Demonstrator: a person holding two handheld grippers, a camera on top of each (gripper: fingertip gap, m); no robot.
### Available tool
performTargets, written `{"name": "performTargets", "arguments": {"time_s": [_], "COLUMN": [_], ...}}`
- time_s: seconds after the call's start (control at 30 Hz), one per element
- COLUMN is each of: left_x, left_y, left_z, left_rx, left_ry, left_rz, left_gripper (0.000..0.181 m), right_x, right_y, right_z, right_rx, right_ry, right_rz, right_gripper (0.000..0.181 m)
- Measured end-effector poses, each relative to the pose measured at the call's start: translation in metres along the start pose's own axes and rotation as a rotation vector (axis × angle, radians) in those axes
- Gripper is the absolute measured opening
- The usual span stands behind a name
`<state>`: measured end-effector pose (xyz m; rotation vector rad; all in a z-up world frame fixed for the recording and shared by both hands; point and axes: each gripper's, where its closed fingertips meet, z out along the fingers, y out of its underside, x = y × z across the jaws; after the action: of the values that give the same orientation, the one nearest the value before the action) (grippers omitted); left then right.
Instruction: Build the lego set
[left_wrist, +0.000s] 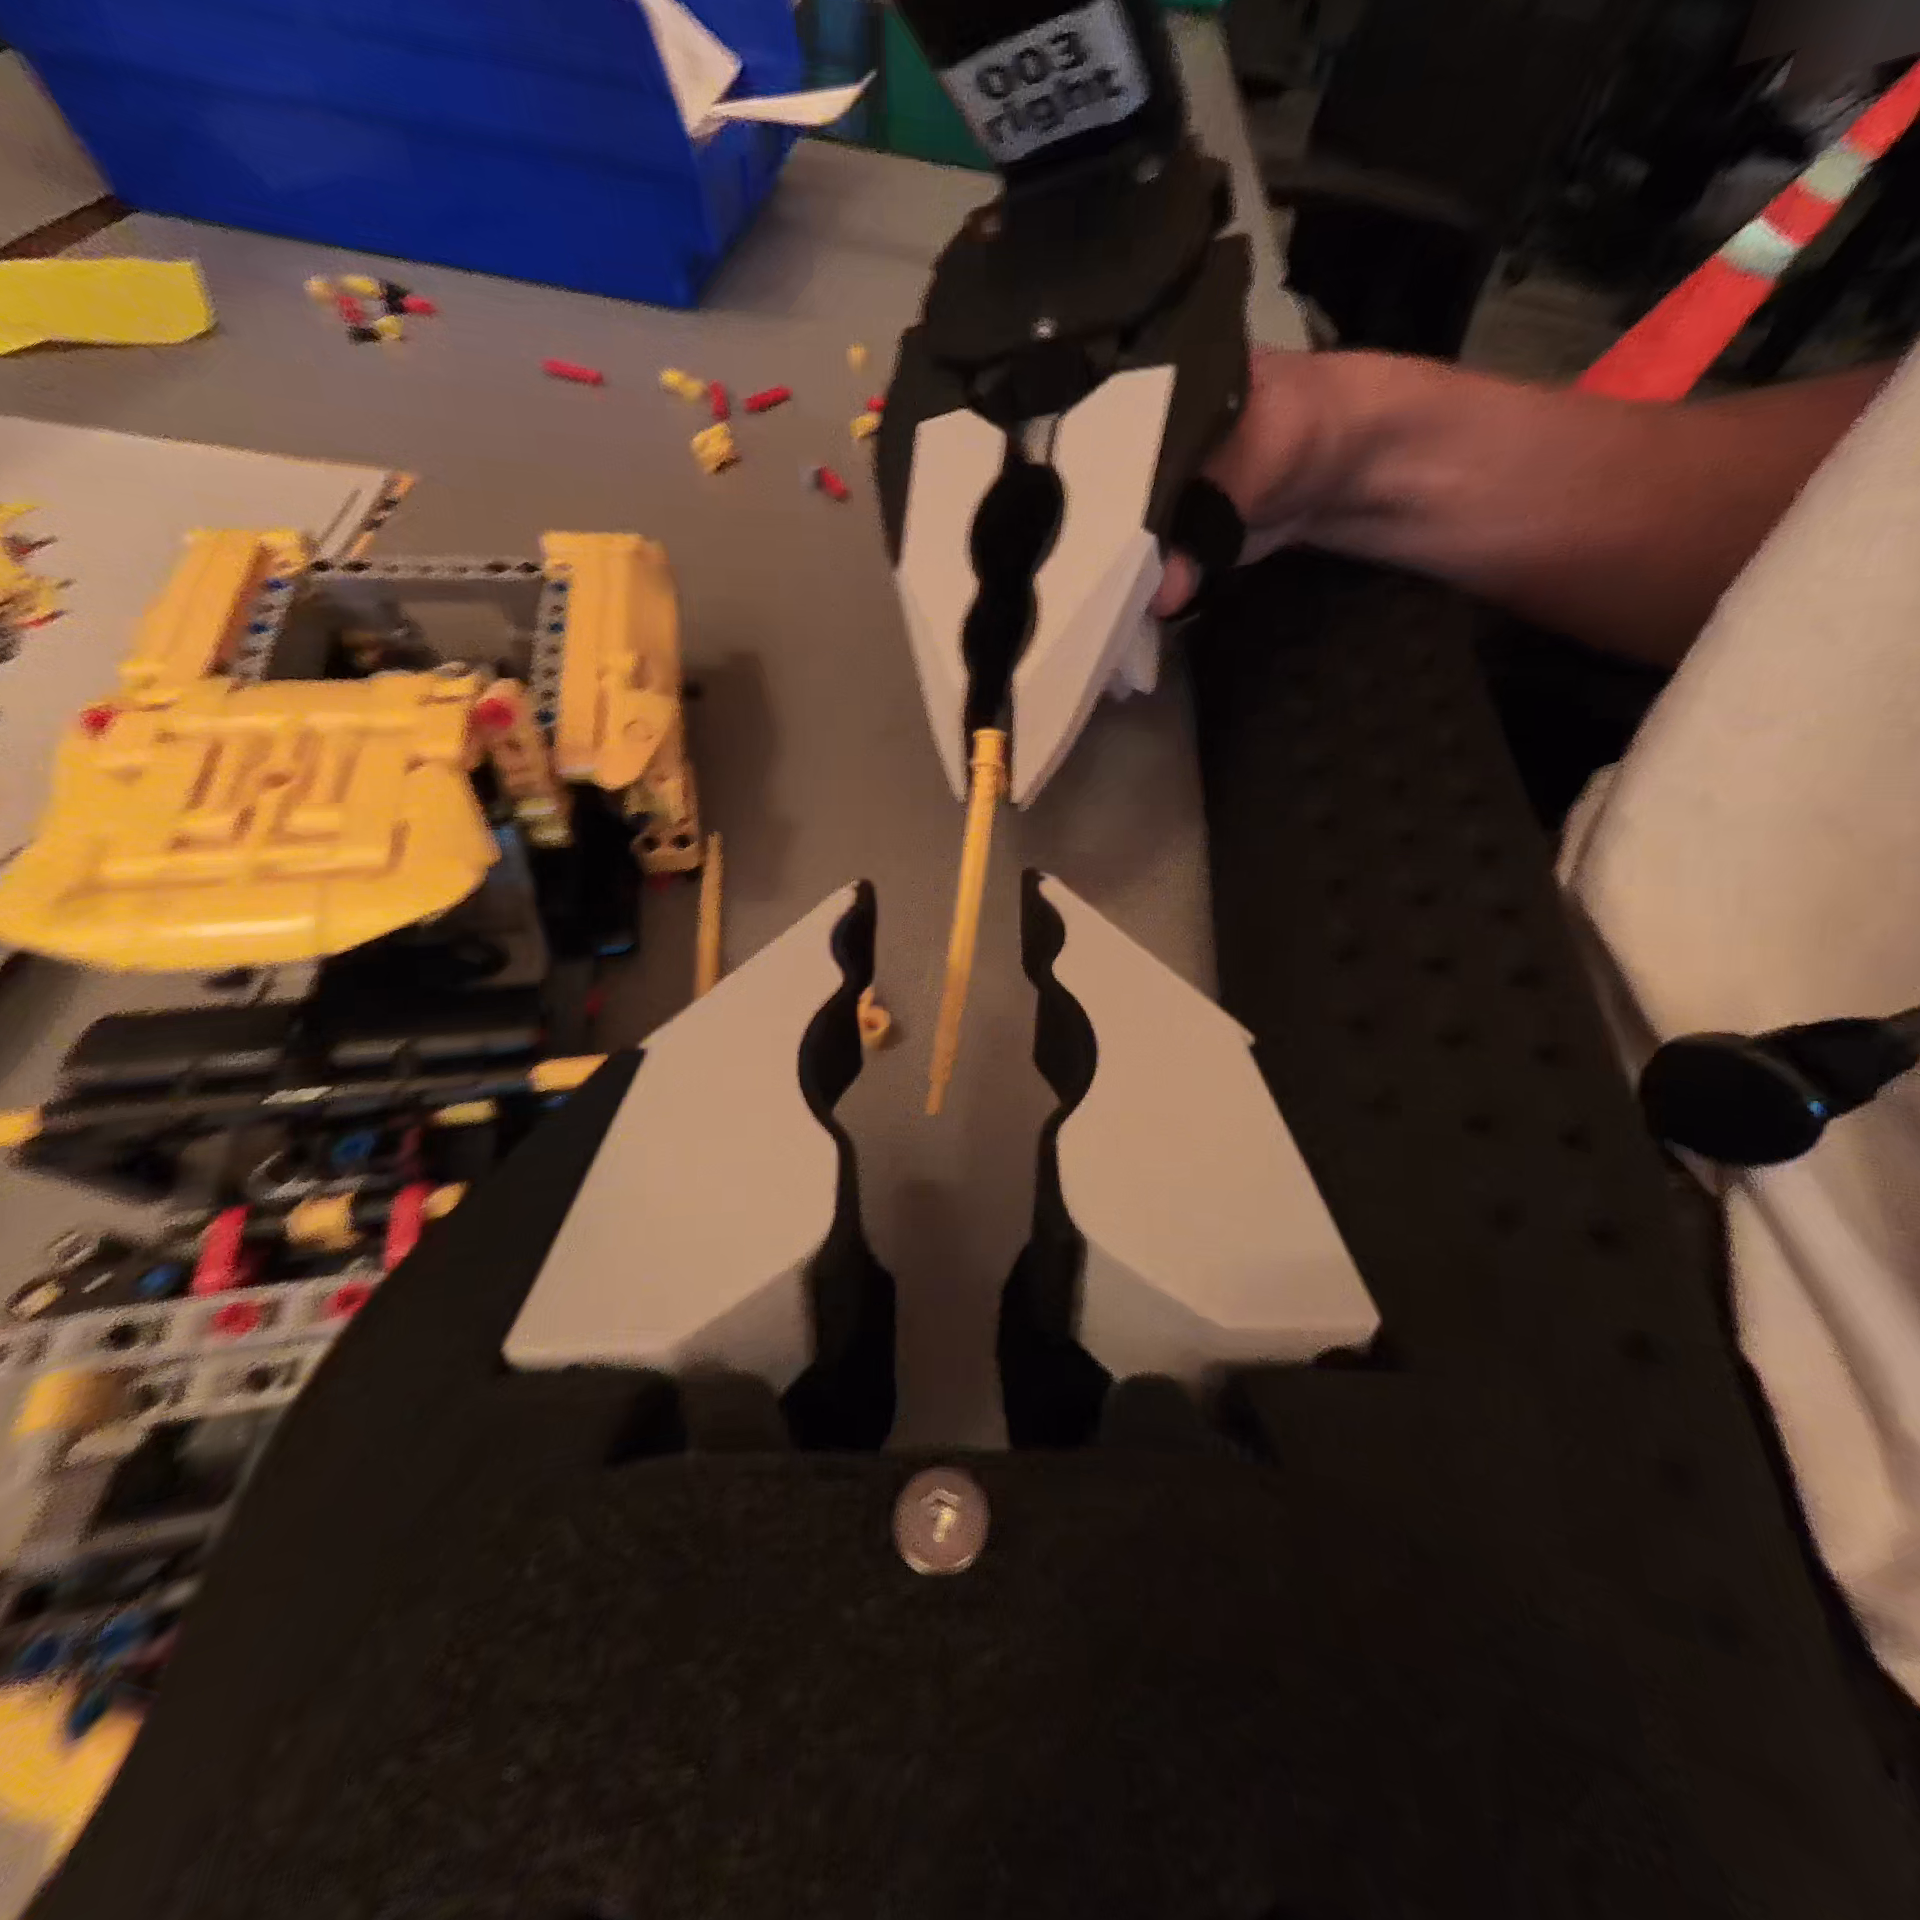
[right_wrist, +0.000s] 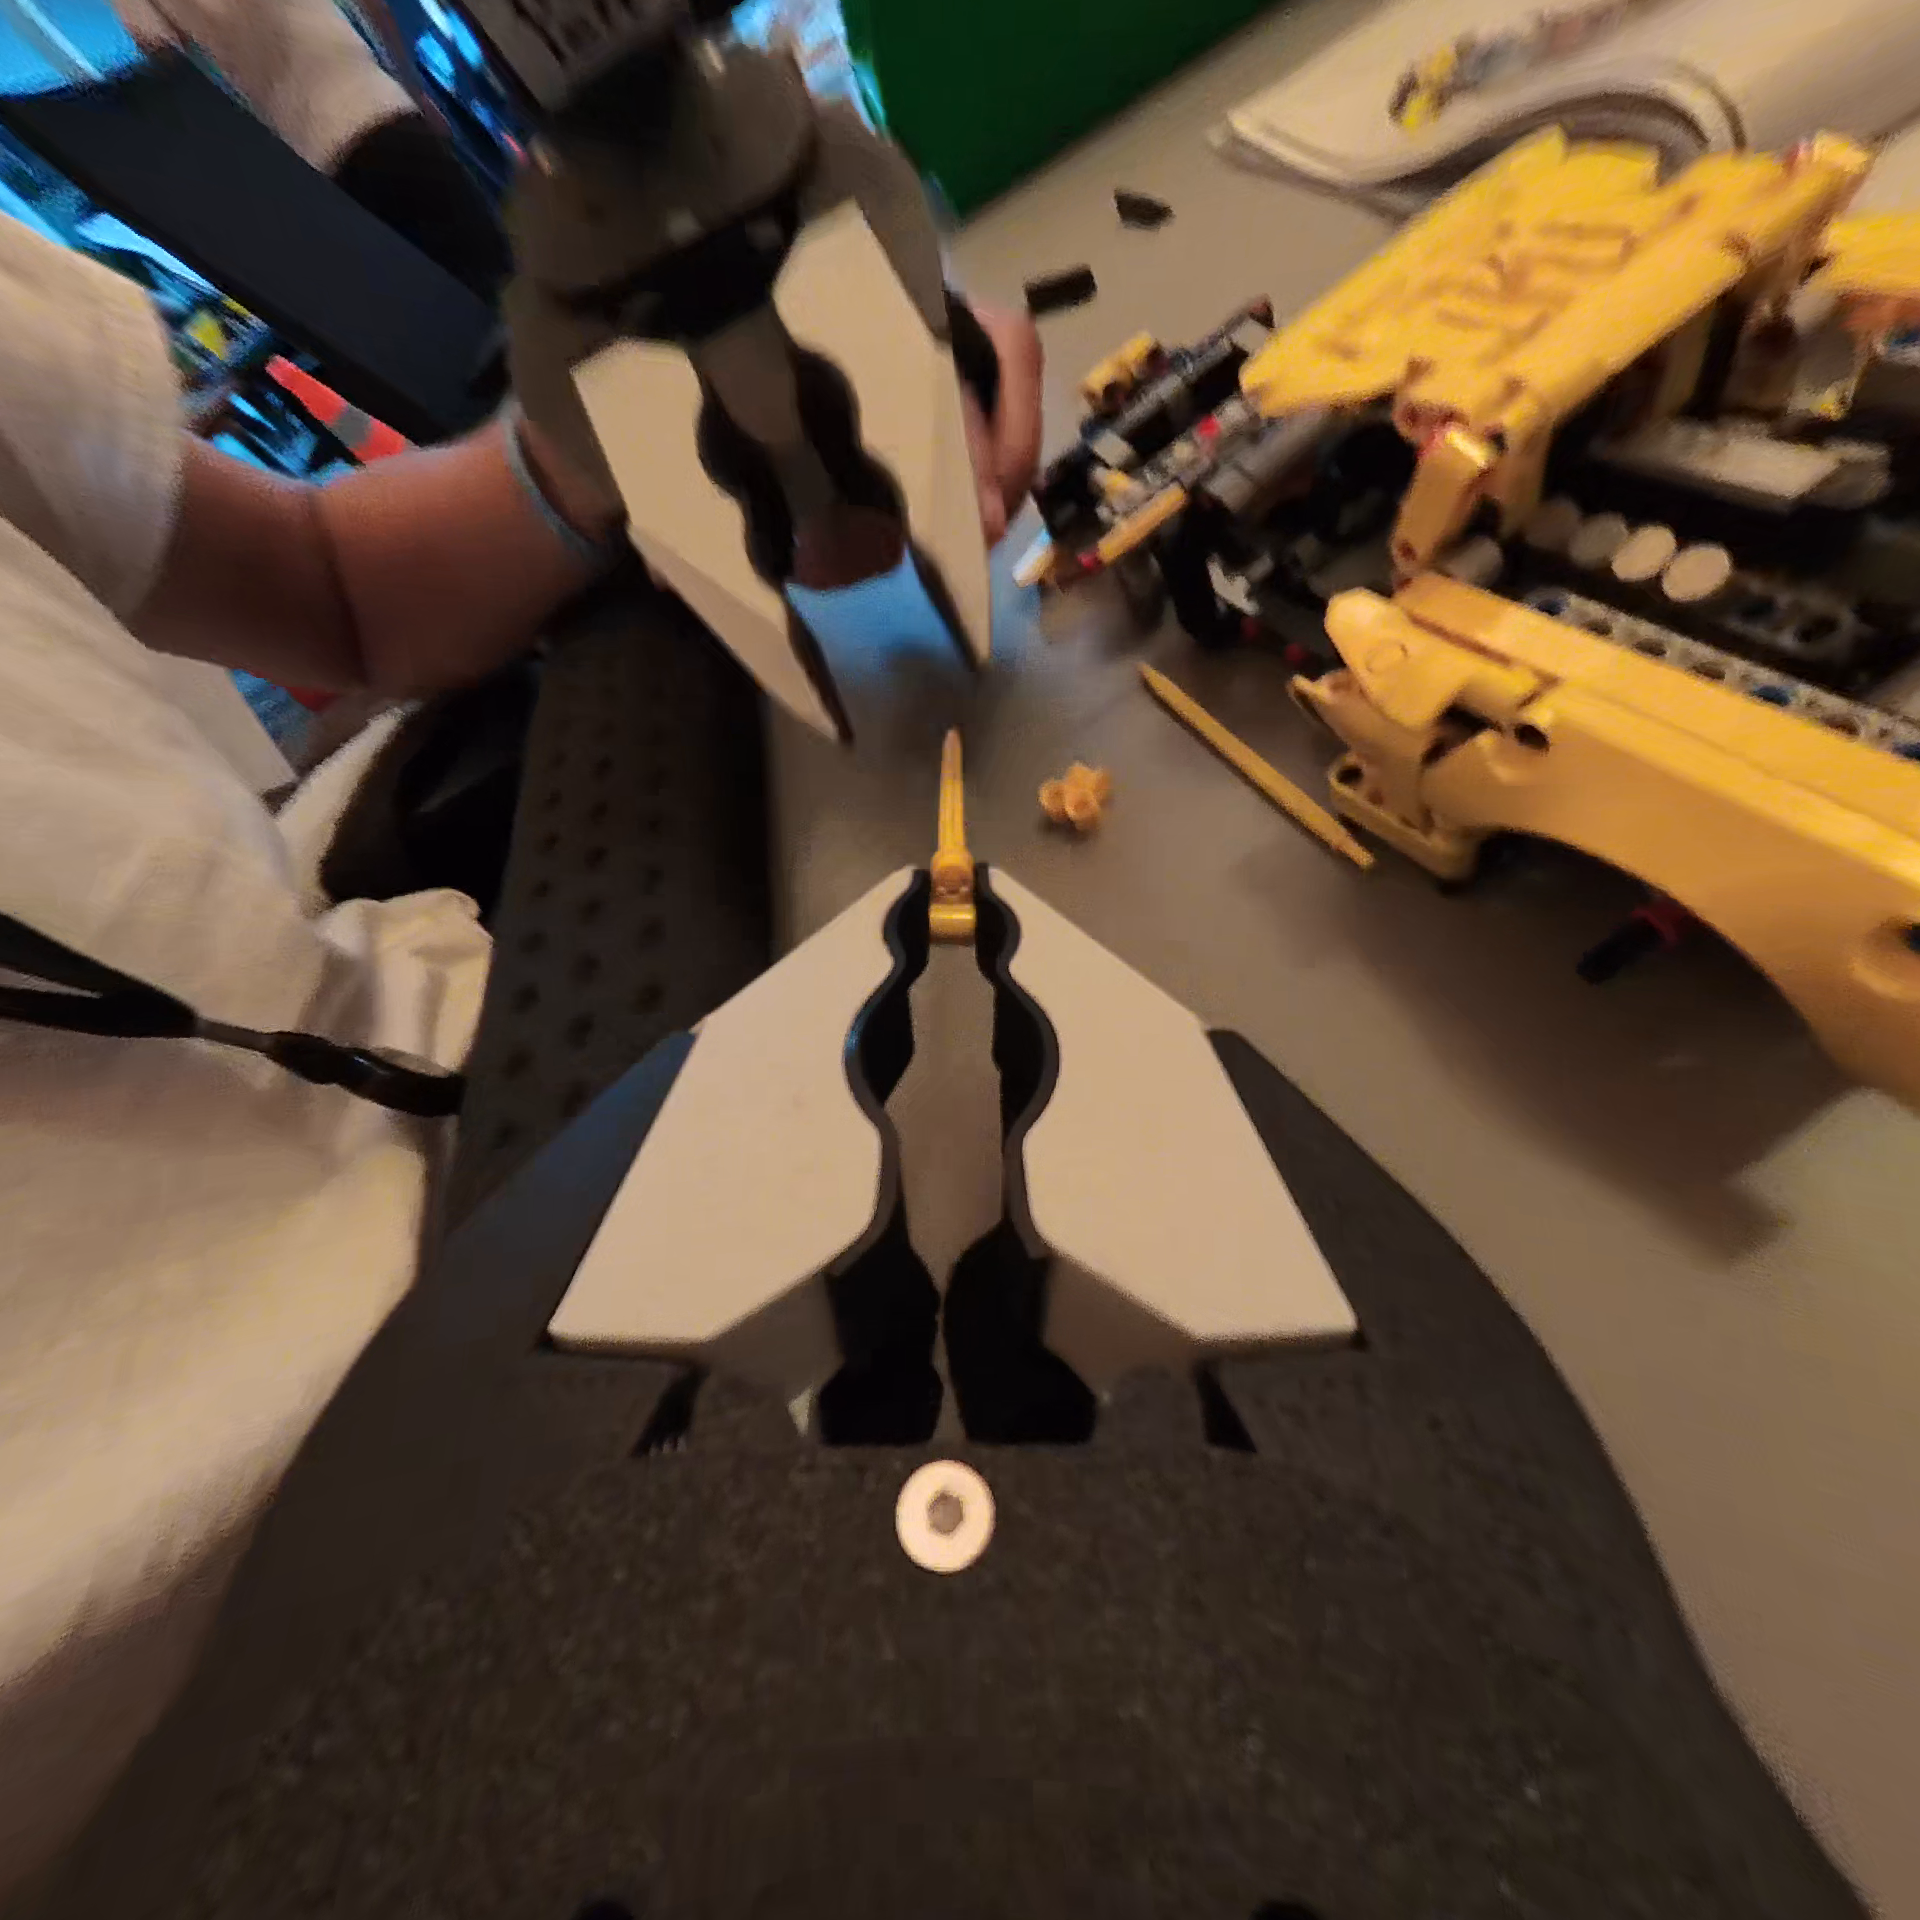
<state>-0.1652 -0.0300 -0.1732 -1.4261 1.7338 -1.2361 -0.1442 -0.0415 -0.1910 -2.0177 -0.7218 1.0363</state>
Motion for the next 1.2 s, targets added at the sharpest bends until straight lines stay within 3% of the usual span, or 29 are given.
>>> {"name": "performTargets", "arguments": {"time_s": [0.2,0.33,0.47,0.63,0.73,0.93,1.0,1.13,1.2], "left_x": [-0.018,-0.019,-0.027,-0.02,-0.022,-0.025,-0.023,-0.029,-0.03], "left_y": [0.002,0.012,0.02,0.018,0.022,0.022,0.022,0.032,0.034], "left_z": [-0.013,-0.008,-0.009,0.0,0.003,-0.019,-0.027,-0.034,-0.033], "left_rx": [-0.02,-0.08,-0.115,-0.134,-0.165,-0.059,-0.018,-0.037,-0.047], "left_ry": [-0.076,-0.103,-0.123,-0.156,-0.211,-0.205,-0.194,-0.241,-0.245], "left_rz": [0.028,0.066,0.034,0.054,0.049,-0.099,-0.128,-0.113,-0.107], "left_gripper": [0.028,0.028,0.027,0.025,0.023,0.021,0.021,0.02,0.02], "right_x": [-0.007,-0.003,-0.004,0.025,0.038,0.047,0.046,0.028,0.03], "right_y": [0.028,0.032,0.02,-0.002,0.002,-0.012,-0.015,-0.004,0.001], "right_z": [0.014,0.015,0.011,0.009,0.019,0.037,0.041,0.053,0.054], "right_rx": [-0.181,-0.209,-0.139,-0.066,-0.116,-0.176,-0.183,-0.258,-0.282], "right_ry": [-0.019,0.005,-0.022,0.141,0.234,0.429,0.42,0.231,0.246], "right_rz": [-0.046,-0.046,-0.026,-0.031,-0.05,-0.303,-0.335,-0.261,-0.264], "right_gripper": [0.007,0.009,0.028,0.027,0.027,0.025,0.023,0.028,0.03]}}
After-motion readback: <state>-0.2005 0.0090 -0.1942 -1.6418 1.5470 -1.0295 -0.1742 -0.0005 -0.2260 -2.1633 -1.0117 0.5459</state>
